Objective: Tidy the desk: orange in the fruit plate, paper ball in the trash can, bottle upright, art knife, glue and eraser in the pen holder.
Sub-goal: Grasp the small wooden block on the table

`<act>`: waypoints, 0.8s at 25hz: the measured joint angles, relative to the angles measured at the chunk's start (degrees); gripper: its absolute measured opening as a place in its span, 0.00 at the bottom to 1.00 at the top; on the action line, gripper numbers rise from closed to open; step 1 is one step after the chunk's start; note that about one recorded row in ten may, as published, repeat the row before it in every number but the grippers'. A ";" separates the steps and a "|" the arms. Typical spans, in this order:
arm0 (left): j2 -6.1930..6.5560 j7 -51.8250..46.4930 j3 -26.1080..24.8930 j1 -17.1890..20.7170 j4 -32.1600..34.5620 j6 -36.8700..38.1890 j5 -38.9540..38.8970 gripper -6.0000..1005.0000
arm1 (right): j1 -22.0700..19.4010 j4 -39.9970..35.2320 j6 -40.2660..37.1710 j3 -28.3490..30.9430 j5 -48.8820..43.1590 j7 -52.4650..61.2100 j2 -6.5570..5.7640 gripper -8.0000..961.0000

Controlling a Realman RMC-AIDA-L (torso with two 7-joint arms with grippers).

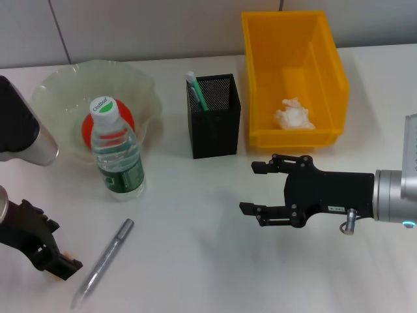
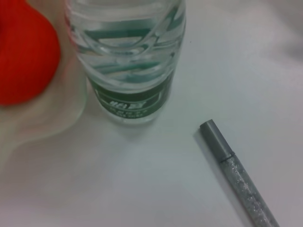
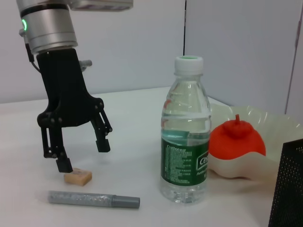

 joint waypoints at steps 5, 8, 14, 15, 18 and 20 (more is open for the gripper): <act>-0.04 -0.74 2.86 -0.03 0.60 -0.41 1.46 0.86 | 0.21 -0.01 0.00 0.15 -0.13 0.01 -0.07 0.82; -0.06 -0.99 3.24 -0.02 0.67 -0.45 2.15 0.86 | 0.20 0.02 0.05 0.30 -0.13 -0.01 -0.09 0.82; -0.06 -1.38 4.55 0.00 0.61 -0.54 2.37 0.86 | 0.16 0.09 0.08 0.46 -0.12 -0.01 -0.09 0.82; -0.06 -1.60 4.90 -0.02 0.61 -0.54 2.42 0.86 | 0.20 0.09 0.09 0.50 -0.13 -0.01 -0.09 0.82; -0.06 -2.33 5.39 -0.20 0.62 -0.17 2.51 0.86 | 0.28 0.09 0.09 0.52 -0.11 -0.01 -0.09 0.82; -0.06 -2.44 5.40 -0.22 0.63 -0.10 2.53 0.86 | 0.28 0.09 0.08 0.50 -0.09 -0.01 -0.09 0.82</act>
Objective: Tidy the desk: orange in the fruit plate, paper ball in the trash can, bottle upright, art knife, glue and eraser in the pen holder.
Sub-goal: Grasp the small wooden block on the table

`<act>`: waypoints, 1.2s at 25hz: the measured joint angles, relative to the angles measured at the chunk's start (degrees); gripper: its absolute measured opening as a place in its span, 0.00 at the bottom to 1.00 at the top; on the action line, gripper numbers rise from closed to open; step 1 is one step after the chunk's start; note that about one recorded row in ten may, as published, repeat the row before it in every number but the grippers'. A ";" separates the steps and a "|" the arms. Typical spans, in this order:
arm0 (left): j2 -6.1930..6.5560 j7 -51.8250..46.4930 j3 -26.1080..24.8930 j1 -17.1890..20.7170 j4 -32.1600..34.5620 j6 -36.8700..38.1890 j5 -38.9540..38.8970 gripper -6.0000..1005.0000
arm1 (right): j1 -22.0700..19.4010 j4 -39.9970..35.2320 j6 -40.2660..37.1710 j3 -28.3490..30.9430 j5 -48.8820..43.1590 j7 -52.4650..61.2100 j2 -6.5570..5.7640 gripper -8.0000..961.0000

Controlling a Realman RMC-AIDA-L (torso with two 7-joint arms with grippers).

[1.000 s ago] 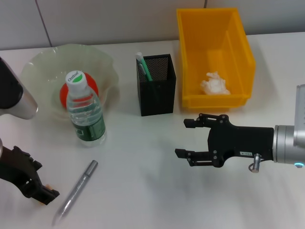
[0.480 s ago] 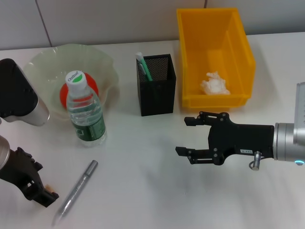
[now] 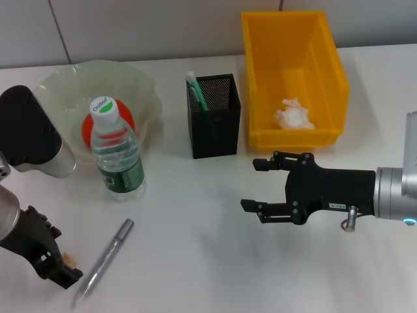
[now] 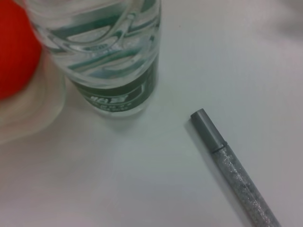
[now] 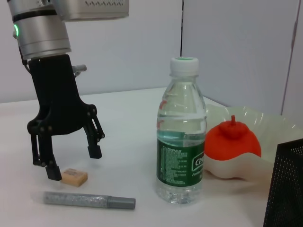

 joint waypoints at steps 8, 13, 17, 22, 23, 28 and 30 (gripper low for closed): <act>-0.01 -0.07 0.05 -0.04 -0.71 0.02 0.54 0.86 | -0.32 0.00 0.05 0.01 0.20 0.01 0.00 0.82; -0.08 -0.07 0.13 -0.04 -0.53 0.19 1.26 0.86 | -0.39 0.00 0.00 -0.09 0.32 0.01 0.03 0.82; -0.09 -0.07 0.14 -0.05 -0.28 0.29 1.53 0.86 | -0.46 0.07 0.00 -0.04 0.33 0.01 0.07 0.82; -0.01 -0.13 0.20 -0.87 -0.62 0.75 2.05 0.85 | -0.58 0.11 0.00 0.01 0.34 0.15 0.15 0.82; -0.01 -0.28 0.22 -1.31 -1.04 0.89 2.10 0.85 | -0.58 0.32 -0.03 0.02 0.34 0.15 0.18 0.82; -0.03 -0.56 0.45 -1.80 -1.36 1.07 1.97 0.84 | -0.45 0.71 -0.10 0.03 0.34 0.14 0.18 0.82; -0.04 -0.58 0.66 -1.80 -1.38 1.07 1.96 0.84 | -0.44 0.71 -0.11 0.03 0.34 0.14 0.18 0.82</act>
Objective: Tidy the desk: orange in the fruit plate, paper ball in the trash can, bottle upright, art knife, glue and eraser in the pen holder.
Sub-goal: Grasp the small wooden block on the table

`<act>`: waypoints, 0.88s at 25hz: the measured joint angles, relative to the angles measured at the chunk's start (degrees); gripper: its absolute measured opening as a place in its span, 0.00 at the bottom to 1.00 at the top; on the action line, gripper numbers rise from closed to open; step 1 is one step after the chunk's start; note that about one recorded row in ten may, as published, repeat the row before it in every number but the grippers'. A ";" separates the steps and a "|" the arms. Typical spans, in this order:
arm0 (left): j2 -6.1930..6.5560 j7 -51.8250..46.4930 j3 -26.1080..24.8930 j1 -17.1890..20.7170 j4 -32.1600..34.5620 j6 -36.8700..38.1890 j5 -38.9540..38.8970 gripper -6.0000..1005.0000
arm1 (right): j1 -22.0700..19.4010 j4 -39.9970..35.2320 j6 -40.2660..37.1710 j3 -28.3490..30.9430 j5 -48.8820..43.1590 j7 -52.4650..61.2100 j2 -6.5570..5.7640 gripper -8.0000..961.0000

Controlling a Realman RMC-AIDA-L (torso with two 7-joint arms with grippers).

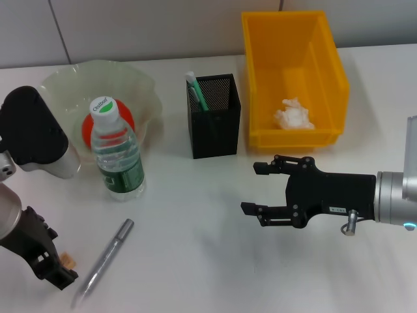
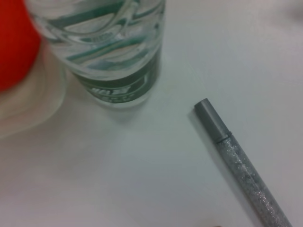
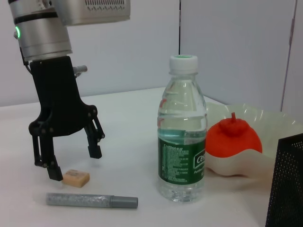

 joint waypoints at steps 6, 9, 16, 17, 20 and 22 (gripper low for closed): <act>-0.03 -0.08 0.83 0.00 -0.05 0.19 -0.11 0.74 | 0.10 0.00 0.03 0.00 0.00 -0.04 0.00 0.82; -0.04 -0.11 0.98 0.01 -0.05 0.26 -0.12 0.64 | 0.12 -0.01 0.06 0.00 0.00 -0.05 0.00 0.82; -0.04 -0.14 1.00 -0.13 -1.41 -0.15 -0.12 0.59 | 0.18 -0.01 0.10 0.00 -0.01 -0.08 0.00 0.82; -0.04 -0.14 1.00 -0.21 -1.73 -0.24 -0.12 0.58 | 0.19 0.00 0.11 0.00 -0.01 -0.09 0.00 0.82; -0.05 -0.14 1.00 -0.43 -2.42 -0.57 -0.07 0.57 | 0.26 -0.01 0.11 0.00 -0.01 -0.10 -0.04 0.82; -0.04 -0.14 1.00 -0.67 -3.07 -0.88 -0.07 0.56 | 0.28 -0.01 0.11 0.00 -0.01 -0.11 -0.07 0.82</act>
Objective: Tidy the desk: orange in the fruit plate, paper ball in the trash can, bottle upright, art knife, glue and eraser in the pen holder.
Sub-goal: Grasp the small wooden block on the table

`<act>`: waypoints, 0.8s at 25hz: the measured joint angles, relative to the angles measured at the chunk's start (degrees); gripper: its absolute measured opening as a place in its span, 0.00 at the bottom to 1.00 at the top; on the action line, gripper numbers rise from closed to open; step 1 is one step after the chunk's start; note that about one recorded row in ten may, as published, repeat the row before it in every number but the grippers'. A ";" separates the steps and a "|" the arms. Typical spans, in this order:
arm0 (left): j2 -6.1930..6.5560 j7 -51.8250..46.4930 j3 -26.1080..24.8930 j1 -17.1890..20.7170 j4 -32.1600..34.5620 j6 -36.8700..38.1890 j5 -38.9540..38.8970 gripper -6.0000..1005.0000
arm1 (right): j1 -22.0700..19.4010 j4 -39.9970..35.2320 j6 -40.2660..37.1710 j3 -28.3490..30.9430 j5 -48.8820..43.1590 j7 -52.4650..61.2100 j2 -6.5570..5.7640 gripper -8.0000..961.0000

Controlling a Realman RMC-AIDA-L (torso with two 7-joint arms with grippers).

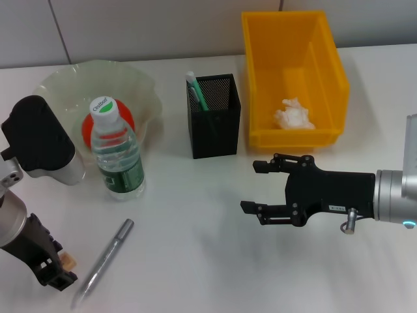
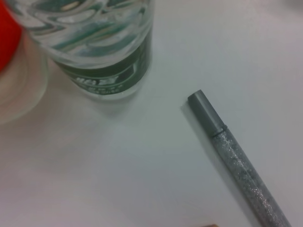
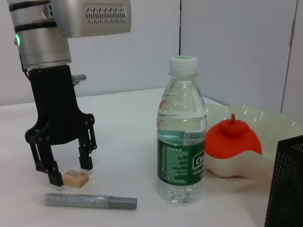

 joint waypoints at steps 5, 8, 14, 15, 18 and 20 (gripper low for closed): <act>0.00 0.00 -0.02 -0.30 -0.65 -0.35 -0.01 0.53 | 0.01 0.00 0.00 0.00 0.00 -0.02 -0.02 0.82; 0.00 0.00 -0.02 -0.43 -0.75 -0.82 0.14 0.51 | 0.04 0.00 -0.01 0.00 0.00 -0.02 -0.02 0.82; 0.00 0.17 -0.03 -0.50 -1.36 -0.89 0.21 0.48 | 0.10 0.00 -0.01 0.00 0.00 -0.02 -0.02 0.82; 0.00 0.17 -0.03 -0.50 -1.36 -0.89 0.21 0.48 | 0.10 0.00 -0.01 0.00 0.00 -0.02 -0.02 0.82; 0.00 0.18 -0.03 -0.70 -2.01 -0.93 0.22 0.46 | 0.10 -0.03 -0.01 0.00 0.00 -0.02 -0.02 0.82; 0.00 0.19 -0.03 -1.08 -2.77 -0.98 0.22 0.45 | 0.10 -0.07 -0.01 0.00 0.00 -0.02 -0.02 0.82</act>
